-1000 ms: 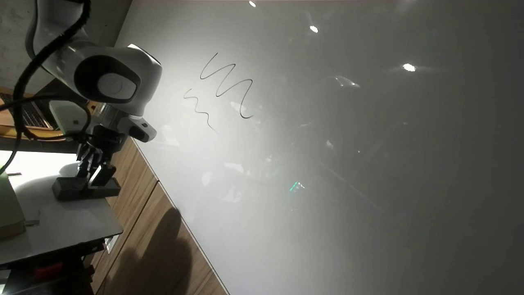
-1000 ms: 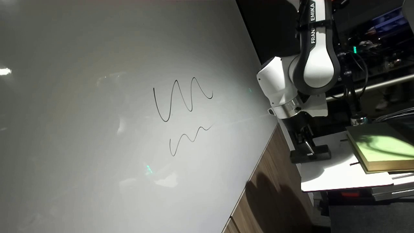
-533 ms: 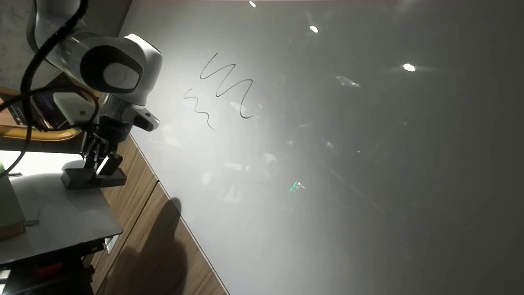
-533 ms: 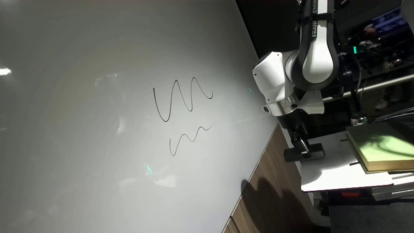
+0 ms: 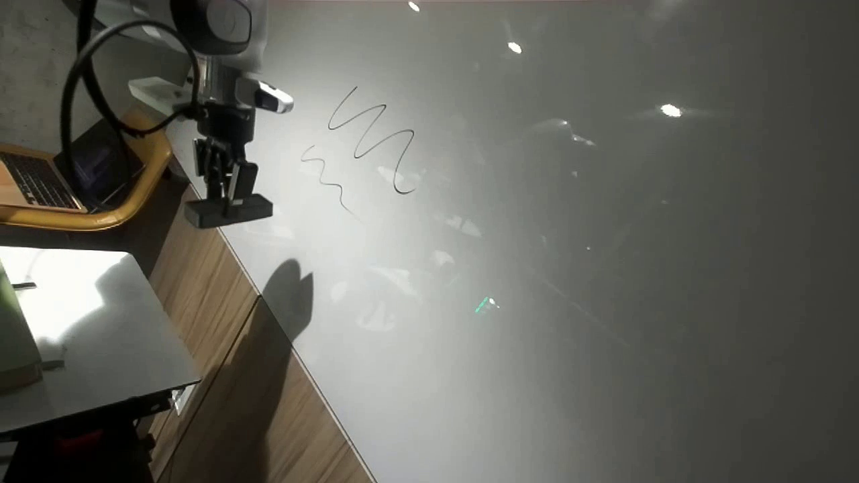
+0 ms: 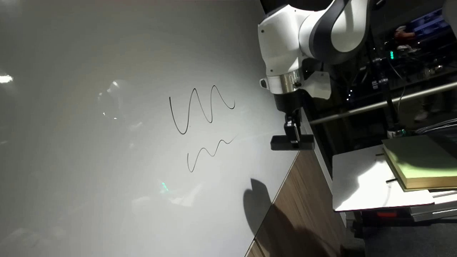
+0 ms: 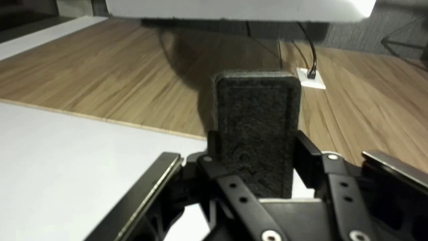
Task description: Use the eraser to wipe the table.
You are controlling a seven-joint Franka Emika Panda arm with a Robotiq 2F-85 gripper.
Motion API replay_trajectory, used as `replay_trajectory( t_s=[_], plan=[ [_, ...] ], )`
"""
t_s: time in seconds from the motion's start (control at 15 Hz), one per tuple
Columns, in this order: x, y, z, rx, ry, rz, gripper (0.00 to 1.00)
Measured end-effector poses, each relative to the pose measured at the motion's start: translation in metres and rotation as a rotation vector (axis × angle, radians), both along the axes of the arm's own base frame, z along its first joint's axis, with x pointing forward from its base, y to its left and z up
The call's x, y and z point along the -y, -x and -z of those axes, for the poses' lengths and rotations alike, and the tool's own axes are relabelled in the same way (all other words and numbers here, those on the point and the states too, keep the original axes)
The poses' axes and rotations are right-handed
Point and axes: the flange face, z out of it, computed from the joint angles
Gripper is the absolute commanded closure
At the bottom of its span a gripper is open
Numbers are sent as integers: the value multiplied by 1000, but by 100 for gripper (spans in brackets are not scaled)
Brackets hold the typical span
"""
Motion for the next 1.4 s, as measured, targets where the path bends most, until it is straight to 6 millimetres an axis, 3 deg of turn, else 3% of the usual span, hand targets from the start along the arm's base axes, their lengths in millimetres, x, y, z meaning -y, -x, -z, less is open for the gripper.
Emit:
replay_trajectory(
  t_s=[0.47, 0.73, 1.07, 1.4],
  plan=[
    [-51, -44, -120, 335, 12, -6, 71],
    [-86, -66, -167, 511, 41, -14, 71],
    [-135, -89, -190, 628, 22, -52, 71],
    [-149, -110, -190, 657, 7, -63, 71]
  ],
)
